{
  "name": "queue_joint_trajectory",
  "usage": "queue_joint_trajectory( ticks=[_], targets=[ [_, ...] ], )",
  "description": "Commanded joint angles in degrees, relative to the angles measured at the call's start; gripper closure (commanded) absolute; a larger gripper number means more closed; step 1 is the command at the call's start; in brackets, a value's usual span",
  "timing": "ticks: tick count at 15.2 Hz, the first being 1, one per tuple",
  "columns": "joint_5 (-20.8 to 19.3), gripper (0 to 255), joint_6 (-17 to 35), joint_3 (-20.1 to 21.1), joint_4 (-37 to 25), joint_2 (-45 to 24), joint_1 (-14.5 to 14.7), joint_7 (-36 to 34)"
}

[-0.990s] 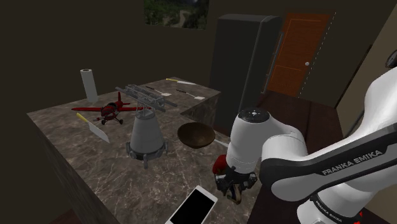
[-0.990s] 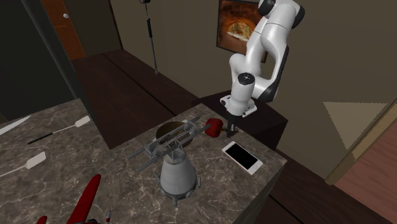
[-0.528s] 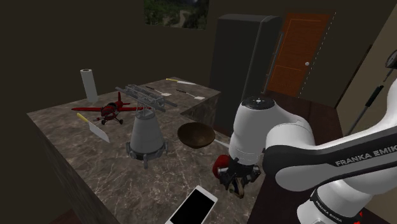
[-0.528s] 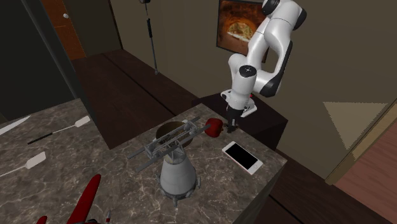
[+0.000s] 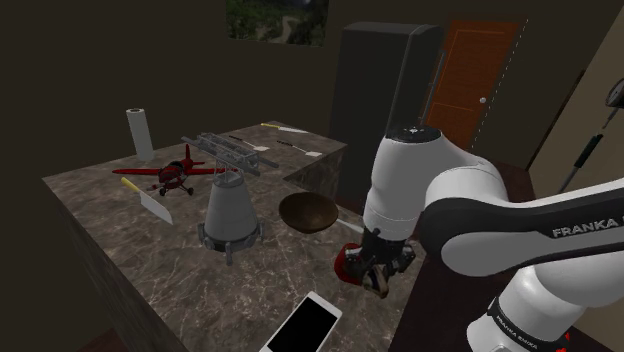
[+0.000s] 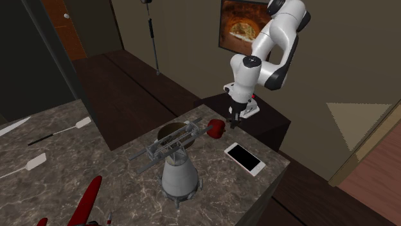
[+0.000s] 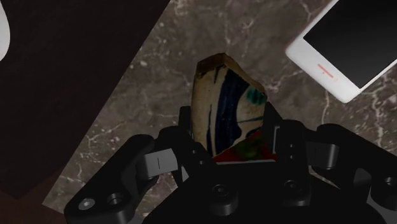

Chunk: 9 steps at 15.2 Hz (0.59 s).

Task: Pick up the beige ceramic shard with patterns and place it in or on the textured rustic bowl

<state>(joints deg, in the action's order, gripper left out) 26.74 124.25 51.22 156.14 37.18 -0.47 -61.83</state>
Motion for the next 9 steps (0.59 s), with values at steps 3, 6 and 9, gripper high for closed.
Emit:
queue_joint_trajectory(
  ticks=[3,6,9],
  targets=[
    [-0.6,255,-4.1,-2.4,-1.4,2.5,1.0,0.4],
    [-1.2,255,-6.9,-3.9,-2.7,4.0,1.3,0.6],
    [-1.9,255,-9.7,-5.4,-4.1,5.3,1.5,0.8]
  ],
)
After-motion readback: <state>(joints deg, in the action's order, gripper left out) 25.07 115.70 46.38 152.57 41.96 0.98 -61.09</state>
